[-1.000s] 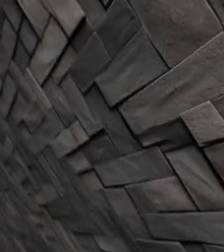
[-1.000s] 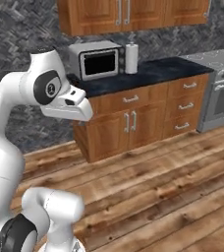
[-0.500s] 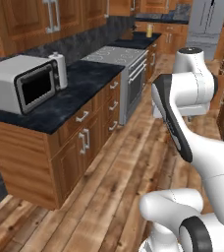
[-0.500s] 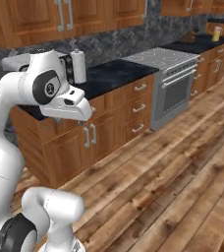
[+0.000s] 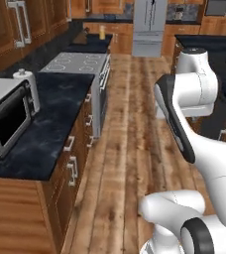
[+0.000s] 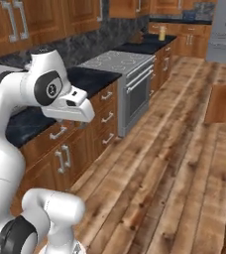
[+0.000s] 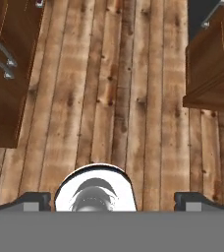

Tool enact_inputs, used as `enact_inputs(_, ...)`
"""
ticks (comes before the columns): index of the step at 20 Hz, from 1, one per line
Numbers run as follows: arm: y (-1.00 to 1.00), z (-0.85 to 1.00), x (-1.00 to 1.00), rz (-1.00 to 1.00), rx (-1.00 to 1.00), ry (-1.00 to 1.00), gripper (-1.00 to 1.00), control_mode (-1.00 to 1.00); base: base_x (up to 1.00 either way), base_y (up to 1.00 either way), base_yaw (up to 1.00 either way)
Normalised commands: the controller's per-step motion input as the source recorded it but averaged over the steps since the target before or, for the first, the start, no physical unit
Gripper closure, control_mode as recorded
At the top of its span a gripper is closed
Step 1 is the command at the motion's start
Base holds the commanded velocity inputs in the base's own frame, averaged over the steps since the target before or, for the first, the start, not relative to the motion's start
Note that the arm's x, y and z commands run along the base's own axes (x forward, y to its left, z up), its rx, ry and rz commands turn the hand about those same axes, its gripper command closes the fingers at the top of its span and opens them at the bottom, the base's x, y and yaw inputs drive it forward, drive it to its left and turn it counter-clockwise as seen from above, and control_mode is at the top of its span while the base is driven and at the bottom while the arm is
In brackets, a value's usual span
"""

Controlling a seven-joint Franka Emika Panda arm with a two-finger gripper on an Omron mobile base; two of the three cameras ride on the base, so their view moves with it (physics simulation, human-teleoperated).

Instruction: There is a tray on the dining counter. Grab the cup, mug, and pitcher and place them on the tray. The pitcher may be placed next to the tray if it cannot fit the tray.

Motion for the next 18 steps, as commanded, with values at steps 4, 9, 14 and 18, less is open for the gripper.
enact_inputs(4,0.00,0.00,0.00,0.00,0.00,0.00,-1.00,1.00,0.98,0.79,-0.29)
enact_inputs(9,0.00,0.00,0.00,0.00,0.00,0.00,-1.00,1.00,1.00,0.50,-0.18)
enact_inputs(14,0.00,0.00,0.00,0.00,0.00,0.00,-1.00,1.00,1.00,0.02,-0.25)
enact_inputs(18,0.00,0.00,0.00,0.00,0.00,0.00,-1.00,1.00,1.00,0.00,-0.33)
